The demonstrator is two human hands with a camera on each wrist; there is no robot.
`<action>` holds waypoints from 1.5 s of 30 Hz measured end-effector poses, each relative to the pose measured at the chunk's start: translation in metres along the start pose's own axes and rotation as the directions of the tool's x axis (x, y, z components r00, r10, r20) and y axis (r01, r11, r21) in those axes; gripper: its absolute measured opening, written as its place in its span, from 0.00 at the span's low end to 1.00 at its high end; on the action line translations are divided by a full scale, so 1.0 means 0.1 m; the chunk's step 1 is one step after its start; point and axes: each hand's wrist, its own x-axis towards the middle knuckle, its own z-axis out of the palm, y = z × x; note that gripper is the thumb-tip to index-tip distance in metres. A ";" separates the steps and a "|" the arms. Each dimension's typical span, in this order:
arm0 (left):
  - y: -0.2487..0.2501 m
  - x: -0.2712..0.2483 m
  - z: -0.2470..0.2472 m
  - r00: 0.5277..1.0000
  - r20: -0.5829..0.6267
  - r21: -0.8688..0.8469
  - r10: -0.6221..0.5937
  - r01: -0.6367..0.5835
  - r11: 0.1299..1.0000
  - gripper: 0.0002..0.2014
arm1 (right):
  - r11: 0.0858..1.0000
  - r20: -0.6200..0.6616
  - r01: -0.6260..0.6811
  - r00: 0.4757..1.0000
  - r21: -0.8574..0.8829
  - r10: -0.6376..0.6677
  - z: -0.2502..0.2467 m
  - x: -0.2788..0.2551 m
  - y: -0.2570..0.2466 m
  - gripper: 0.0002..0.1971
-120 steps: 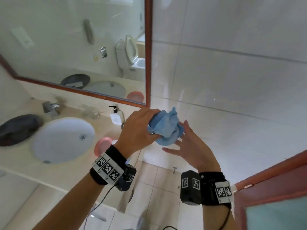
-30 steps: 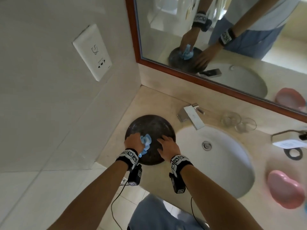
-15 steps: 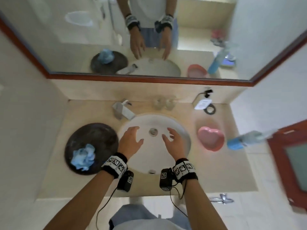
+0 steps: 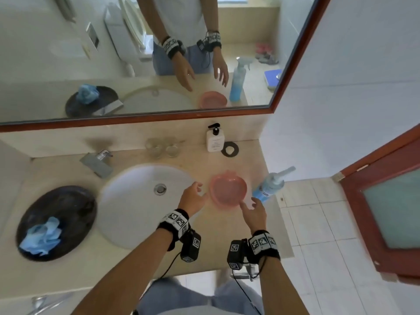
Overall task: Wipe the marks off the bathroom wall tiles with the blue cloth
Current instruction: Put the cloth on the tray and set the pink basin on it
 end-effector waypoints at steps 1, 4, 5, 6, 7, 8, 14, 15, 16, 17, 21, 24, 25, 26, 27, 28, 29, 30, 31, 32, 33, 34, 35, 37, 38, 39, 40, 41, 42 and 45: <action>0.03 0.04 0.08 1.000 0.002 -0.004 -0.023 0.023 1.000 0.27 | 1.000 0.019 -0.019 1.000 0.014 0.019 -0.01 0.04 0.04 0.34; 0.09 0.16 0.25 0.996 0.020 -0.018 -0.092 0.092 0.996 0.28 | 0.987 0.086 -0.120 0.990 0.110 0.111 0.02 0.12 0.13 0.37; 0.11 0.22 0.28 0.993 0.019 -0.032 -0.116 0.116 0.993 0.28 | 0.972 0.119 -0.169 0.981 0.162 0.150 0.04 0.15 0.14 0.37; 0.12 0.28 0.30 0.991 0.019 -0.045 -0.134 0.135 0.990 0.28 | 0.954 0.149 -0.214 0.971 0.209 0.186 0.06 0.19 0.14 0.36; 0.12 0.35 0.33 0.989 0.017 -0.060 -0.149 0.150 0.987 0.27 | 0.937 0.175 -0.248 0.962 0.245 0.209 0.08 0.22 0.12 0.35; 0.13 0.41 0.33 0.987 0.015 -0.069 -0.163 0.164 0.984 0.26 | 0.926 0.193 -0.268 0.956 0.265 0.221 0.11 0.26 0.09 0.34; 0.09 0.76 0.38 0.977 0.038 -0.052 -0.210 0.212 0.976 0.24 | 0.912 0.157 -0.294 0.953 0.284 0.258 0.26 0.48 -0.08 0.34; 0.10 0.82 0.39 0.974 0.044 -0.056 -0.220 0.223 0.973 0.19 | 0.910 0.148 -0.297 0.953 0.289 0.264 0.27 0.51 -0.09 0.34; 0.10 0.87 0.41 0.971 0.048 -0.053 -0.235 0.237 0.970 0.09 | 0.907 0.143 -0.298 0.953 0.297 0.266 0.28 0.54 -0.11 0.33; 0.11 0.90 0.42 0.971 0.052 -0.061 -0.235 0.238 0.969 0.04 | 0.906 0.141 -0.297 0.954 0.302 0.266 0.29 0.56 -0.13 0.32; 0.12 0.99 0.48 0.975 0.068 -0.083 -0.214 0.219 0.972 0.07 | 0.900 0.149 -0.318 0.947 0.300 0.285 0.33 0.59 -0.19 0.34; 0.12 1.00 0.51 0.974 0.063 -0.093 -0.216 0.221 0.971 0.13 | 0.903 0.140 -0.310 0.950 0.296 0.281 0.31 0.59 -0.25 0.32; 0.10 1.01 0.52 0.974 0.054 -0.109 -0.219 0.224 0.969 0.13 | 0.901 0.137 -0.310 0.950 0.302 0.281 0.30 0.61 -0.25 0.31; 0.10 1.02 0.53 0.972 0.051 -0.123 -0.230 0.235 0.964 0.12 | 0.898 0.142 -0.313 0.949 0.311 0.282 0.28 0.62 -0.26 0.30; 0.10 1.01 0.53 0.974 0.042 -0.145 -0.221 0.225 0.963 0.11 | 0.893 0.151 -0.315 0.948 0.320 0.280 0.26 0.63 -0.27 0.30; 0.11 0.99 0.52 0.975 0.044 -0.164 -0.220 0.224 0.961 0.10 | 0.888 0.162 -0.322 0.945 0.329 0.283 0.23 0.64 -0.28 0.29; 0.09 1.00 0.53 0.977 0.040 -0.186 -0.210 0.214 0.959 0.08 | 0.883 0.170 -0.327 0.943 0.337 0.285 0.21 0.64 -0.28 0.28; 0.09 0.97 0.51 0.976 0.048 -0.199 -0.211 0.217 0.956 0.06 | 0.880 0.174 -0.330 0.942 0.342 0.286 0.19 0.63 -0.28 0.28; 0.09 0.95 0.51 0.977 0.049 -0.209 -0.206 0.212 0.955 0.07 | 0.879 0.177 -0.329 0.943 0.345 0.283 0.18 0.63 -0.28 0.27; 0.10 0.92 0.49 0.976 0.053 -0.216 -0.211 0.217 0.952 0.10 | 0.880 0.179 -0.326 0.943 0.346 0.279 0.17 0.61 -0.29 0.27; 0.08 0.91 0.48 0.976 0.046 -0.231 -0.212 0.216 0.949 0.12 | 0.880 0.181 -0.320 0.945 0.350 0.271 0.16 0.59 -0.29 0.26; 0.10 0.88 0.46 0.976 0.041 -0.244 -0.215 0.218 0.945 0.10 | 0.881 0.185 -0.313 0.947 0.356 0.262 0.16 0.57 -0.31 0.26; 0.09 0.86 0.44 0.978 0.030 -0.262 -0.208 0.208 0.942 0.08 | 0.881 0.187 -0.304 0.950 0.362 0.251 0.16 0.55 -0.33 0.26; 0.10 0.80 0.37 0.980 0.003 -0.295 -0.200 0.192 0.936 0.06 | 0.883 0.190 -0.288 0.954 0.369 0.232 0.16 0.49 -0.38 0.27; 0.10 0.77 0.32 0.979 -0.003 -0.322 -0.206 0.194 0.927 0.06 | 0.886 0.194 -0.282 0.955 0.369 0.224 0.17 0.46 -0.40 0.27; 0.08 0.74 0.28 0.978 -0.007 -0.357 -0.210 0.194 0.914 0.08 | 0.888 0.200 -0.277 0.956 0.367 0.216 0.19 0.43 -0.42 0.27; 0.07 0.70 0.21 0.976 0.000 -0.385 -0.218 0.201 0.901 0.10 | 0.889 0.207 -0.274 0.956 0.366 0.209 0.20 0.40 -0.45 0.26; 0.04 0.67 0.16 0.975 0.002 -0.416 -0.222 0.203 0.887 0.12 | 0.891 0.215 -0.268 0.956 0.366 0.199 0.23 0.37 -0.48 0.25; 0.02 0.61 0.08 0.976 0.000 -0.435 -0.220 0.198 0.878 0.13 | 0.894 0.221 -0.259 0.957 0.366 0.187 0.26 0.33 -0.50 0.24; -0.05 0.47 -0.16 0.983 -0.041 -0.476 -0.178 0.137 0.869 0.14 | 0.901 0.220 -0.219 0.965 0.373 0.144 0.36 0.20 -0.63 0.19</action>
